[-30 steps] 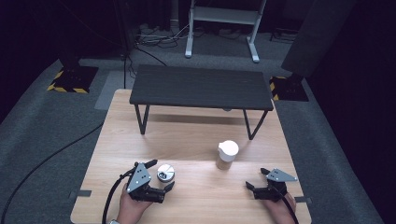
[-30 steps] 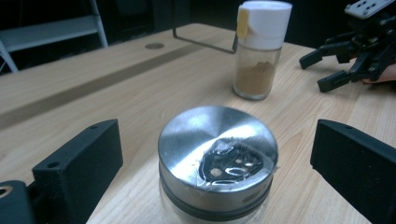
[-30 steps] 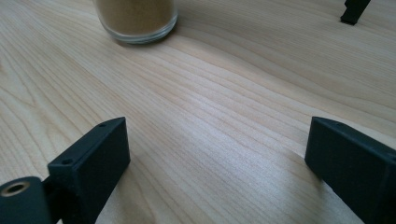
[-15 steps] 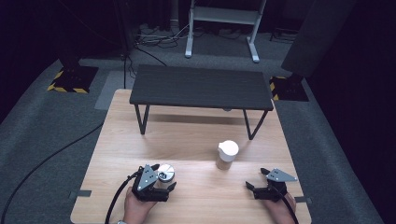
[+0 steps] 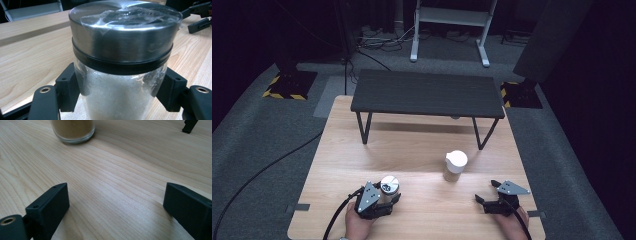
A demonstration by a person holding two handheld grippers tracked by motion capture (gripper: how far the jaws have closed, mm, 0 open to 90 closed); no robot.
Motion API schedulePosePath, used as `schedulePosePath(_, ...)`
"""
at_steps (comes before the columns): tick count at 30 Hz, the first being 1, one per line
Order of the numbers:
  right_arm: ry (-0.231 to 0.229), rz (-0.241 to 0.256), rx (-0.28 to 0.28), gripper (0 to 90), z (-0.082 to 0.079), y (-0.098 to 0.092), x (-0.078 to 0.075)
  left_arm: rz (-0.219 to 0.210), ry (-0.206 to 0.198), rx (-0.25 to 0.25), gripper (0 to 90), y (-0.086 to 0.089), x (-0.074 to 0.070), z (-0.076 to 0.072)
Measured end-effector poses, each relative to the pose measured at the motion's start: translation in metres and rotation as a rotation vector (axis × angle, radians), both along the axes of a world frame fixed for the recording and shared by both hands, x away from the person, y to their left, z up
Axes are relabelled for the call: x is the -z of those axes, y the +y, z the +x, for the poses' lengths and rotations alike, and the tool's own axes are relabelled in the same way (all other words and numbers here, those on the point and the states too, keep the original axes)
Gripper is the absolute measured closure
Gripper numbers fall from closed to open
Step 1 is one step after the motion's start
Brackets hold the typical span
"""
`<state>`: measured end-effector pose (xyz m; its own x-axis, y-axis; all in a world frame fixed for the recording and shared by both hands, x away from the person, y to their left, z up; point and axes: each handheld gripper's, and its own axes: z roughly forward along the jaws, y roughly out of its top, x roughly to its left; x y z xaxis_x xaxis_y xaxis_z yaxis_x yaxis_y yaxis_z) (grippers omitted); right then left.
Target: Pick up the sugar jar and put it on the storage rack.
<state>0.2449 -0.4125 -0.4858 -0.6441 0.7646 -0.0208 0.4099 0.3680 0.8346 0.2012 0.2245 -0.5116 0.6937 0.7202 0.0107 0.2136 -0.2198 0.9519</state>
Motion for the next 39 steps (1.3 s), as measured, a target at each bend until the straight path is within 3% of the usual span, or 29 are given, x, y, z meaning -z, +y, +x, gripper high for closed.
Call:
schedulePosePath(6,0.0,0.0,0.0,6.5,0.0,0.0,0.0,0.011,0.016,0.002,31.1,0.0,-0.005,0.002)
schedulePosePath(11,0.0,0.0,0.0,6.5,0.0,0.0,0.0,0.084,0.062,0.02,31.2,-0.003,-0.03,0.006)
schedulePosePath(16,0.0,0.0,0.0,6.5,0.0,0.0,0.0,-0.004,0.016,0.042,31.2,0.0,-0.036,0.005)
schedulePosePath(18,0.0,0.0,0.0,6.6,0.0,0.0,0.0,-0.012,0.009,0.045,31.1,0.0,-0.04,0.005)
schedulePosePath(23,-0.001,0.0,0.0,6.6,0.0,0.0,0.0,-0.08,-0.019,0.018,31.1,-0.001,-0.056,0.012)
schedulePosePath(31,-0.001,0.0,0.0,6.5,0.0,0.0,0.0,-0.072,-0.071,-0.017,31.1,-0.013,-0.098,0.035)
schedulePosePath(39,0.002,0.0,0.005,6.6,0.001,0.001,0.0,-0.075,-0.111,-0.042,31.1,-0.025,-0.143,0.071)
